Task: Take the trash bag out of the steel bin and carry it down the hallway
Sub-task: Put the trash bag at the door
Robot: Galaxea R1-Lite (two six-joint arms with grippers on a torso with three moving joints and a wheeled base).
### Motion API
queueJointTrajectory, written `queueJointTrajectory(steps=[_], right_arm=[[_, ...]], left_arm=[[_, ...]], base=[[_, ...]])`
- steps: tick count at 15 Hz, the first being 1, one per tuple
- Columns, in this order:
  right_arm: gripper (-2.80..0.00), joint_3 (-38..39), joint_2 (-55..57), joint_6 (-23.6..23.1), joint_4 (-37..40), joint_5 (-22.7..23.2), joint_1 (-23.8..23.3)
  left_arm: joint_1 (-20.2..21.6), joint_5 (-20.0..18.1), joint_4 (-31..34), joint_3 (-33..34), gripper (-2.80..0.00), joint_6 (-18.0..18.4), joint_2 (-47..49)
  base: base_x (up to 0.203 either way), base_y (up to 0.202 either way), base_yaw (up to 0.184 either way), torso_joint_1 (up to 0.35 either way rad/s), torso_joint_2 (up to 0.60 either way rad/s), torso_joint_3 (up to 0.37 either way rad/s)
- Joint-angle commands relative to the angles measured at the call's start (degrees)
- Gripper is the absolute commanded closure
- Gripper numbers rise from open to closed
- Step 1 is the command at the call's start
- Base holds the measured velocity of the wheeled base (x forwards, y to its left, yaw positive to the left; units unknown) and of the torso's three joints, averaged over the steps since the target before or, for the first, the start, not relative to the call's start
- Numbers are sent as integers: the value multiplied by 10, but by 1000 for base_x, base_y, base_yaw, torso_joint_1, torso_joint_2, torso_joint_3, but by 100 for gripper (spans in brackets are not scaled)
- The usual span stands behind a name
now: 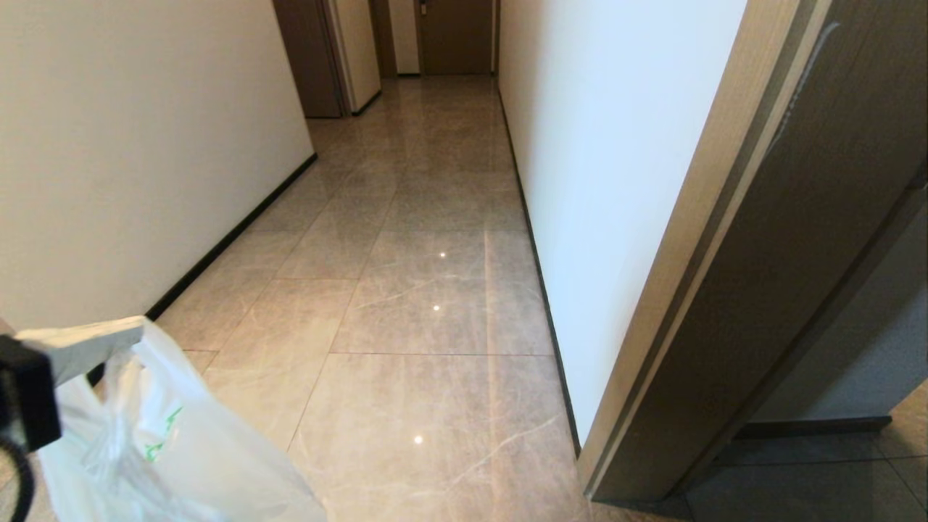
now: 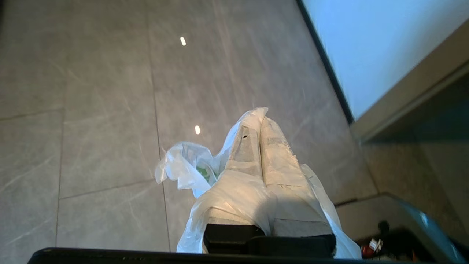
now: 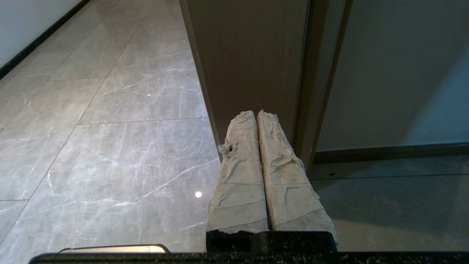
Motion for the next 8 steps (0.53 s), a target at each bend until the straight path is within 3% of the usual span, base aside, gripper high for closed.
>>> queueJointTrajectory(steps=[1, 5, 8], right_arm=[[0, 0, -1, 0, 0, 0, 0], [0, 0, -1, 0, -1, 0, 0], [0, 0, -1, 0, 0, 0, 0]], left_arm=[[-21, -4, 6, -61, 0, 14, 182], [-84, -6, 15, -170, 0, 39, 366], [-106, -4, 14, -199, 0, 40, 464]], base=[[0, 0, 0, 0, 0, 0], [0, 0, 0, 0, 0, 0], [0, 0, 0, 0, 0, 0]])
